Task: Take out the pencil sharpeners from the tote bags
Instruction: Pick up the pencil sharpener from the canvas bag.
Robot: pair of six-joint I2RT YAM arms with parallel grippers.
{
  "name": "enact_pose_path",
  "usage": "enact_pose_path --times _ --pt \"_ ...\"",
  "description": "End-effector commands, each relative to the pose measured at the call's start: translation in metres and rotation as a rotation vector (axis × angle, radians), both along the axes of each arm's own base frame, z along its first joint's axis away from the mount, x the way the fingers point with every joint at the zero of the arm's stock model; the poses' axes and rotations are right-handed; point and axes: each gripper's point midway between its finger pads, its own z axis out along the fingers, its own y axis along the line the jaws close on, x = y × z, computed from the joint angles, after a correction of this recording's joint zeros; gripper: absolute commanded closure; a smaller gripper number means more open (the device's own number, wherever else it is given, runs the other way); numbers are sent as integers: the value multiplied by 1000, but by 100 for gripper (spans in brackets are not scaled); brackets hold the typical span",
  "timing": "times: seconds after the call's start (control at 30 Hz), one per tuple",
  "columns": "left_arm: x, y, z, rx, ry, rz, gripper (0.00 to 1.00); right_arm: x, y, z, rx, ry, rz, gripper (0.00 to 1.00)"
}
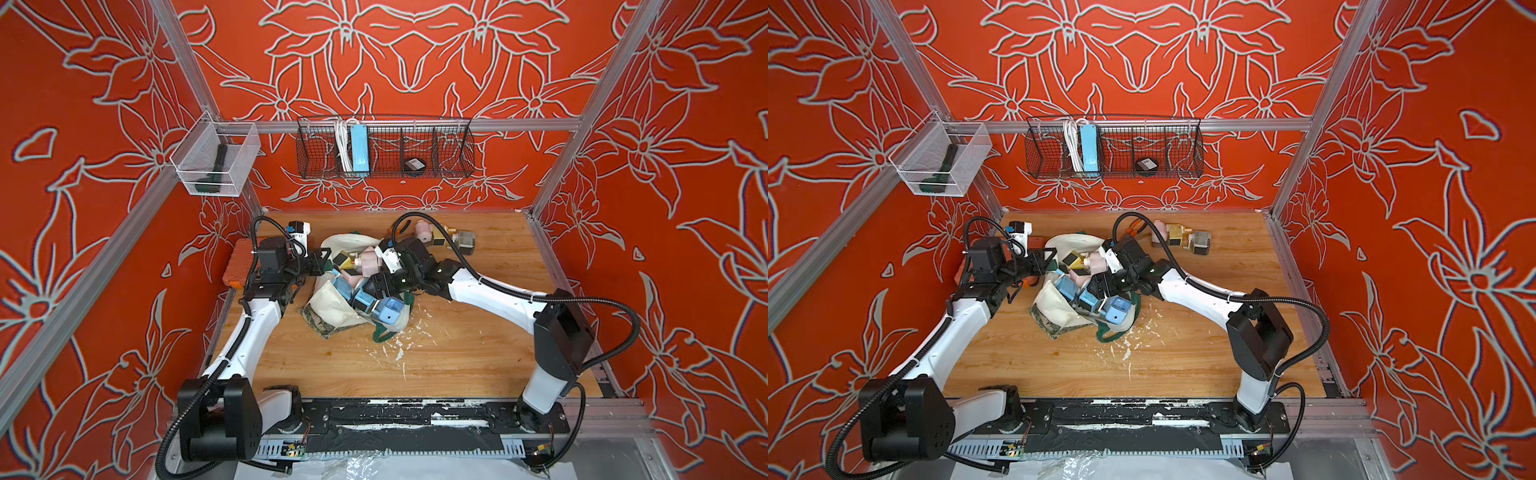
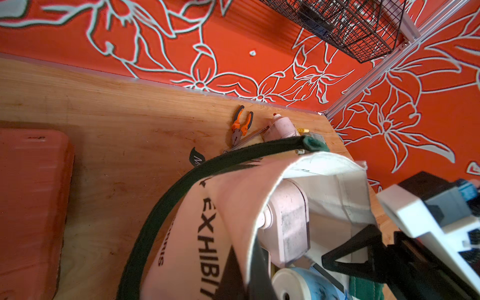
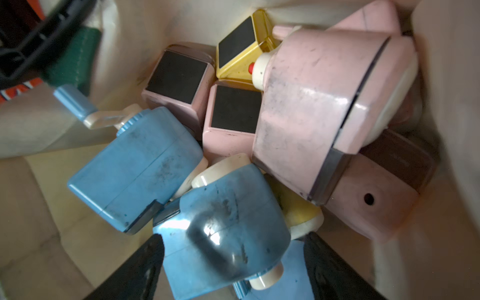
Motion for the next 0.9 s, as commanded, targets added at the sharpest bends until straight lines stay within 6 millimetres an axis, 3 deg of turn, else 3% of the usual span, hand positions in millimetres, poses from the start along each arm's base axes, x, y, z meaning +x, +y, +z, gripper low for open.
enact_pose_path --times 0.0,0.17,0.3,0.67,0.87 --pt "-2 -3 23 -8 -86 -19 100 -1 7 -22 -5 95 -3 14" --pt "-1 -3 21 -14 -80 -20 100 -11 22 -40 36 216 43 15" --pt "-1 -3 19 -15 -75 -19 100 -18 30 -38 77 260 83 18" --pt "-2 -3 20 -17 -77 -17 100 -45 35 22 228 280 199 26" --pt "-2 -3 21 -14 -82 -16 100 -59 31 32 261 288 249 30"
